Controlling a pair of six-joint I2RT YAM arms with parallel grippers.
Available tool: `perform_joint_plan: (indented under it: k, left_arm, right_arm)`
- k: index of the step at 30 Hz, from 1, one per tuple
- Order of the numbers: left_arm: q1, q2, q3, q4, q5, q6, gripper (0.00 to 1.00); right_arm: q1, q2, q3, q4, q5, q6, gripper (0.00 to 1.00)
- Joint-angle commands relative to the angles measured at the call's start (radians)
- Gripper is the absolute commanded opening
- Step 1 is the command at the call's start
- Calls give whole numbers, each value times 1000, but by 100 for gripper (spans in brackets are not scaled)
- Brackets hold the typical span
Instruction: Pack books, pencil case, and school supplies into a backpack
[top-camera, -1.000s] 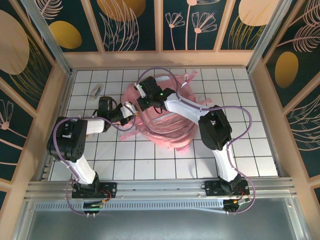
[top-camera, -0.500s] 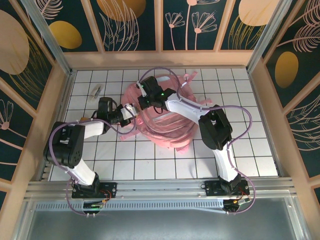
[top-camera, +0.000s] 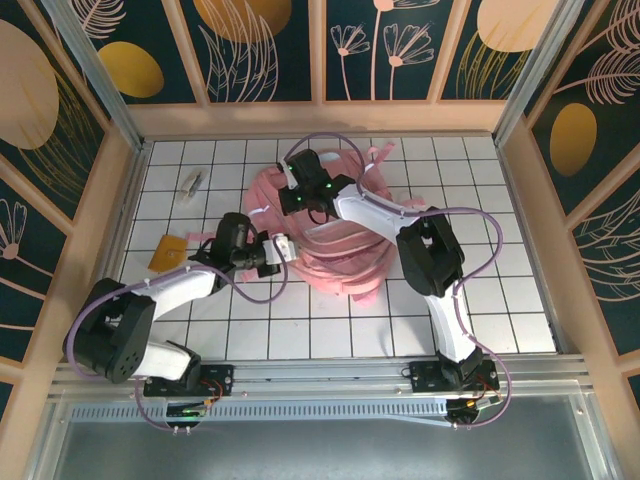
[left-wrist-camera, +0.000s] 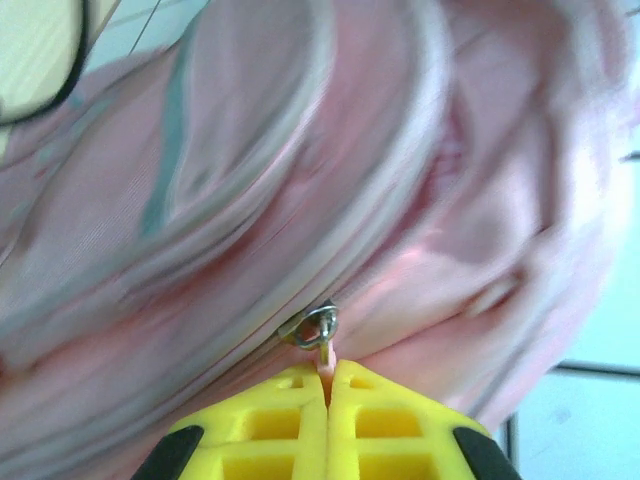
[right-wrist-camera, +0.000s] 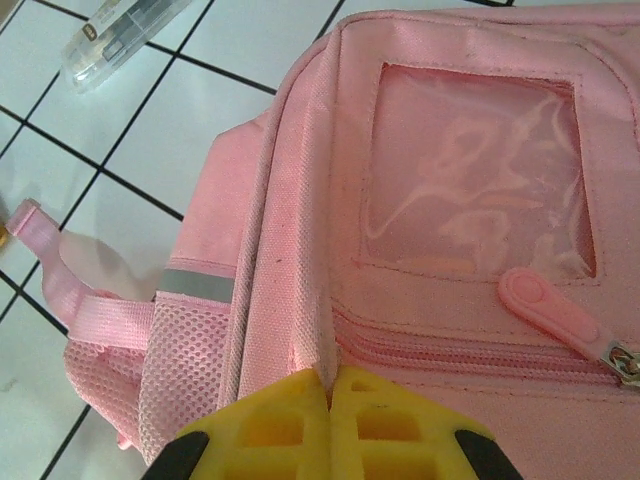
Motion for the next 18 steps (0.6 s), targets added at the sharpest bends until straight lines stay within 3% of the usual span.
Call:
perform_joint_plan:
  k: [1,9,14,17,18]
  left_arm:
    - [-107,-37,-31,78,77,-111,0]
    - [-355,40,15,265,61,-322,0]
    - [-408,110,30,475,90,-487,0]
    - [-404,72,22,456,3,-527,0]
    - [-398,40,39,391,-42,-545,5]
  right_arm:
    - [-51,25,13,139,-27,63,0]
    - [-56,63,-13,209,-98,104,0]
    - [-73,47,-54,227,-122,144,0]
    - [-107,-30,-125,229,-124,158,23]
    - [-126,-70,-154,225,-143,165,31]
